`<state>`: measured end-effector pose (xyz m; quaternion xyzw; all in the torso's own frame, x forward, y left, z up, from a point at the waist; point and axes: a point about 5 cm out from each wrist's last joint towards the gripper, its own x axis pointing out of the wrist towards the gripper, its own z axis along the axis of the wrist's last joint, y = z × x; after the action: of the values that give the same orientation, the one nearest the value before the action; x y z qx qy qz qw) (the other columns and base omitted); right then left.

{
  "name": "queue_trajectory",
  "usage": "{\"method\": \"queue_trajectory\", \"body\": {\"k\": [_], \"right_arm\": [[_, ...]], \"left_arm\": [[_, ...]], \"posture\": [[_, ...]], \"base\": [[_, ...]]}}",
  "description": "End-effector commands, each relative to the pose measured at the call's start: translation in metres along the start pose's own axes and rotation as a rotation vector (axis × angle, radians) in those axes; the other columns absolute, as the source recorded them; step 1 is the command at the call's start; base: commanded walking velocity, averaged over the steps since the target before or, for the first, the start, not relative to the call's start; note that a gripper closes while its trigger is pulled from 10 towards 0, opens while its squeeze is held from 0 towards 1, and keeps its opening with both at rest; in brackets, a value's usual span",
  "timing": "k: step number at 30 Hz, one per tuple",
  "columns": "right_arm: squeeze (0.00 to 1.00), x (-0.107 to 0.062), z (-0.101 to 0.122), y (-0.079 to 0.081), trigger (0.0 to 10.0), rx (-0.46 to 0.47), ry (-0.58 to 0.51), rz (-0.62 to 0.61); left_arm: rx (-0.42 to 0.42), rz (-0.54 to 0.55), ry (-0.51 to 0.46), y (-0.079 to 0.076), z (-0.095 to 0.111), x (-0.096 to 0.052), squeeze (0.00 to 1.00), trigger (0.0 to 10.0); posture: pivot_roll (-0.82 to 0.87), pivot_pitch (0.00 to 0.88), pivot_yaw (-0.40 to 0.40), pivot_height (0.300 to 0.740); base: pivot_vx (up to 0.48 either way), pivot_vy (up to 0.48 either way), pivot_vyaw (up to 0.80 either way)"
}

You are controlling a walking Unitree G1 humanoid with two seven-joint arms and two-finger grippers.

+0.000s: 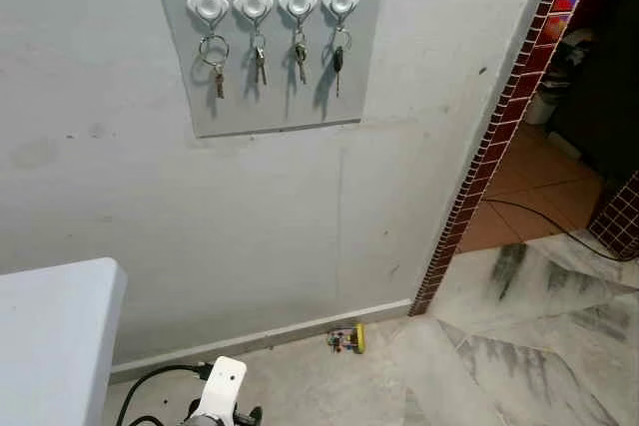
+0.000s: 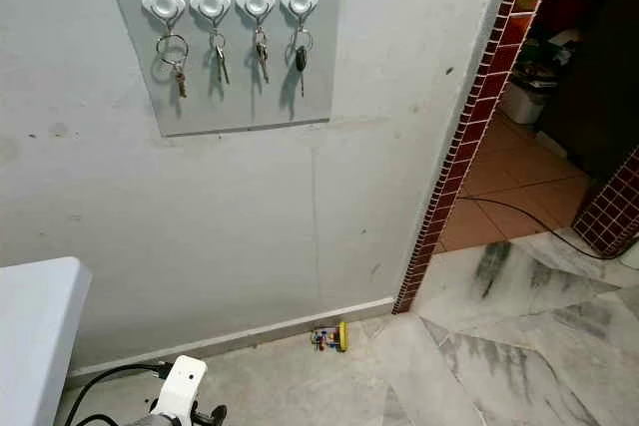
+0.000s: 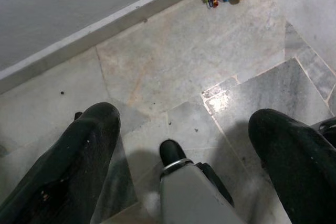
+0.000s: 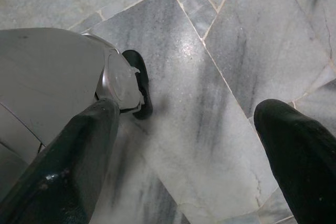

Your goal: Hang keys on a hook

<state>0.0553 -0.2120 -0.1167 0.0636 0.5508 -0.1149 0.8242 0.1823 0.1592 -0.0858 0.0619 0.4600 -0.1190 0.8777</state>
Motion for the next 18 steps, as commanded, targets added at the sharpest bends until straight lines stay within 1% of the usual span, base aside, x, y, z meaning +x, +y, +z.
{"method": "queue_trajectory", "body": {"k": [1,13,16,18], "right_arm": [[0.00,0.0011,0.0010,0.0077,10.0,0.003,-0.001,0.017],[0.00,0.0004,-0.0012,0.0062,10.0,0.006,0.003,0.016],[0.00,-0.0002,-0.0026,0.0042,10.0,0.009,0.006,0.013],[0.00,-0.0003,-0.0028,0.0035,10.0,0.010,0.006,0.012]], "left_arm": [[0.007,0.003,-0.014,0.0015,0.0048,0.0005,0.00,10.0],[0.004,0.011,-0.013,0.0006,0.0051,0.0009,0.00,10.0],[-0.040,0.026,-0.008,0.0017,0.0037,0.0007,0.00,10.0],[-0.025,0.023,-0.007,0.0015,0.0041,0.0008,0.00,10.0]], "posture": [[-0.04,0.000,0.005,0.740],[-0.04,0.000,0.003,0.740],[-0.04,0.000,0.002,0.740],[-0.04,0.000,0.002,0.740]], "base": [[0.000,-0.349,0.00],[0.000,-0.480,0.00],[0.000,0.000,0.00],[0.000,0.000,0.00]]}}
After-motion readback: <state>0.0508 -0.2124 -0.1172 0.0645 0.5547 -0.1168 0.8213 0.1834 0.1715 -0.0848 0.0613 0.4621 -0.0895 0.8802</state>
